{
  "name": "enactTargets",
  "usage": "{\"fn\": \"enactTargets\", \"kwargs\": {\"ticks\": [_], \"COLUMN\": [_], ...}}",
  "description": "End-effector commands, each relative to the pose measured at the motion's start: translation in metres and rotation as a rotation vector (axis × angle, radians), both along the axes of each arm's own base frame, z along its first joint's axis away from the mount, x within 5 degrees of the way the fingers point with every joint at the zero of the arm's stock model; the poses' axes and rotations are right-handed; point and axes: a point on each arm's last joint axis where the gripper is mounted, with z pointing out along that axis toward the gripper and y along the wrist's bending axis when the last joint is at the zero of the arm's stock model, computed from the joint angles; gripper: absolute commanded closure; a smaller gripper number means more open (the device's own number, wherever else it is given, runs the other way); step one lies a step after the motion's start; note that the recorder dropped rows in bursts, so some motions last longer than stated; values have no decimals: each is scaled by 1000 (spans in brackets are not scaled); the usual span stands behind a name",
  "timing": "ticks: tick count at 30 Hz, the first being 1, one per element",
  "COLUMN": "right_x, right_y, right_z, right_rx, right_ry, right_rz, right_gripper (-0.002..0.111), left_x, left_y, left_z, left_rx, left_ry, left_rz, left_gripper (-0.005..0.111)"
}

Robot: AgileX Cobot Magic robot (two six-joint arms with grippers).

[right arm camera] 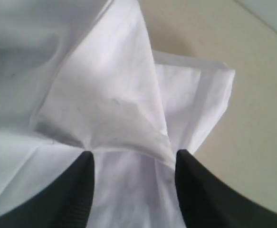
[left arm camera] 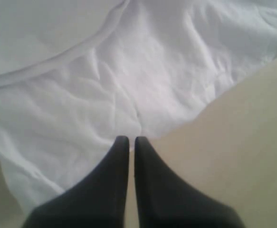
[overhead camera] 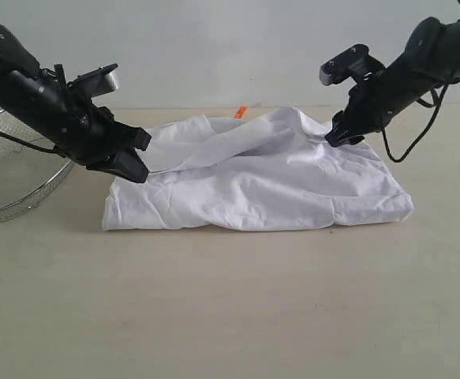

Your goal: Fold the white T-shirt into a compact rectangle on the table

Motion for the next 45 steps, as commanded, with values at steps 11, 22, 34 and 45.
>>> {"fn": "enactTargets", "kwargs": {"ticks": [11,22,34,45], "right_x": [-9,-5,5,9], "right_y": [13,24,20,19], "right_z": [22,9,-2,0], "right_rx": [-43,-84,-108,-114], "right_ry": [-5,-11,-92,-140], "right_rz": [143,177,131,108], "right_gripper": [49,49,49,108], "left_x": [0,1,1,2], "left_y": [-1,-1,-1,0], "left_z": [-2,-2,-2,-1], "left_rx": [-4,-3,-2,1], "left_ry": [2,-3,-5,-21], "left_rz": [11,14,11,24], "left_gripper": [102,102,102,102]}}
